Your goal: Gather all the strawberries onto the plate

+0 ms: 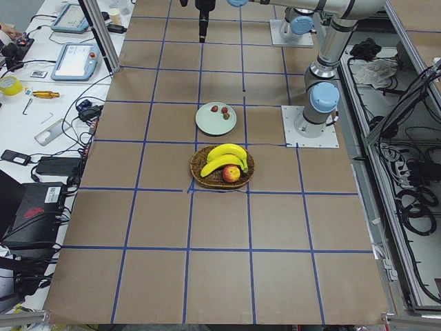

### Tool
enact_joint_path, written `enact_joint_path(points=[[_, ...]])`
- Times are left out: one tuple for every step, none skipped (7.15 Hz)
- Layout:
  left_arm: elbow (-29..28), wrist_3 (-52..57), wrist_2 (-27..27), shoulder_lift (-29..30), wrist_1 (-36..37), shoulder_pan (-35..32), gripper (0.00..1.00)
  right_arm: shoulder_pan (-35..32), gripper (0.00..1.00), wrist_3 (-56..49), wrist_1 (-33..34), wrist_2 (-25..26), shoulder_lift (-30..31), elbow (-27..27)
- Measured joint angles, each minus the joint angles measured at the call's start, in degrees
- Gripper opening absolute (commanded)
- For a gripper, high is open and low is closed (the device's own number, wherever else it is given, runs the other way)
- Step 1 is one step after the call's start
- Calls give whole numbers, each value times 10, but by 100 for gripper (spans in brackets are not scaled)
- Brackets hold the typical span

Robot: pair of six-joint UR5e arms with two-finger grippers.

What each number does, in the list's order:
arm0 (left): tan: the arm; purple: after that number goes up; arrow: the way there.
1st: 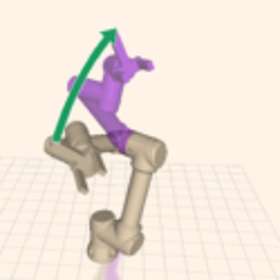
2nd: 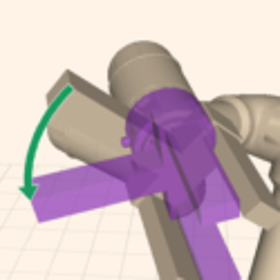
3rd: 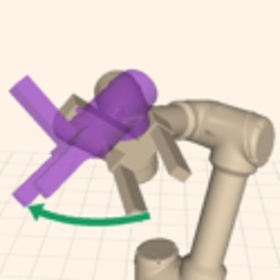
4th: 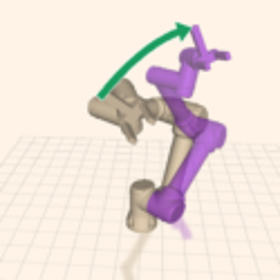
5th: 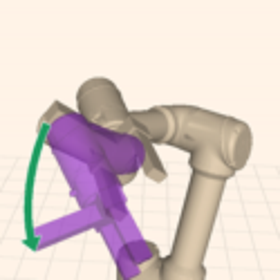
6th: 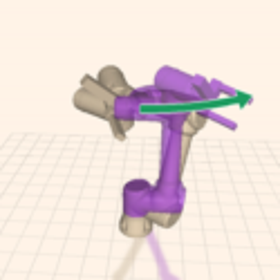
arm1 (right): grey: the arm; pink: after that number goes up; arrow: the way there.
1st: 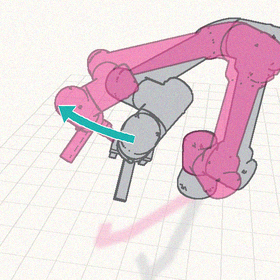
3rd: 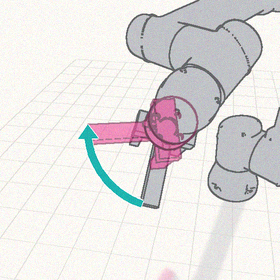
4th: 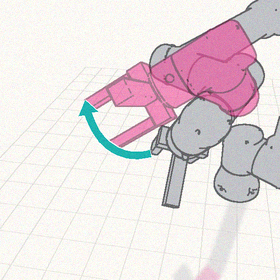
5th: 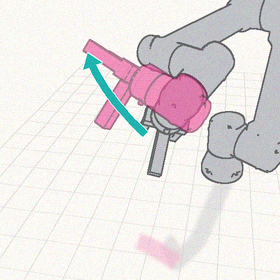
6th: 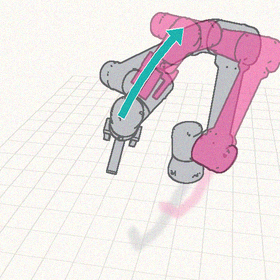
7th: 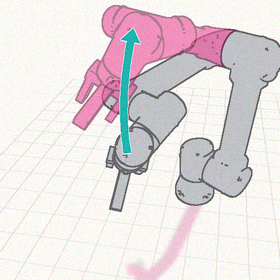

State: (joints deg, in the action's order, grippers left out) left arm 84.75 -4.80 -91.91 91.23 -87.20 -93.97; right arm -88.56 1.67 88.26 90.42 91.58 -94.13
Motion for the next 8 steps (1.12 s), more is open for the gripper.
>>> enact_joint_path(points=[[0,0,0,-3,0,7,100,0,100,0,0,3,0,0],[3,1,1,-4,0,9,100,0,100,0,0,9,0,0],[5,3,1,-5,0,10,100,0,100,1,3,12,-2,0],[5,6,1,-5,0,10,100,0,100,1,6,14,-5,0],[6,8,1,-6,0,11,100,1,100,0,8,14,-9,0],[6,8,1,-7,-1,11,100,1,100,1,9,14,-11,0],[6,8,1,-8,-2,11,100,1,100,2,10,14,-11,0],[6,8,1,-9,-2,10,100,1,100,2,11,15,-11,1]])
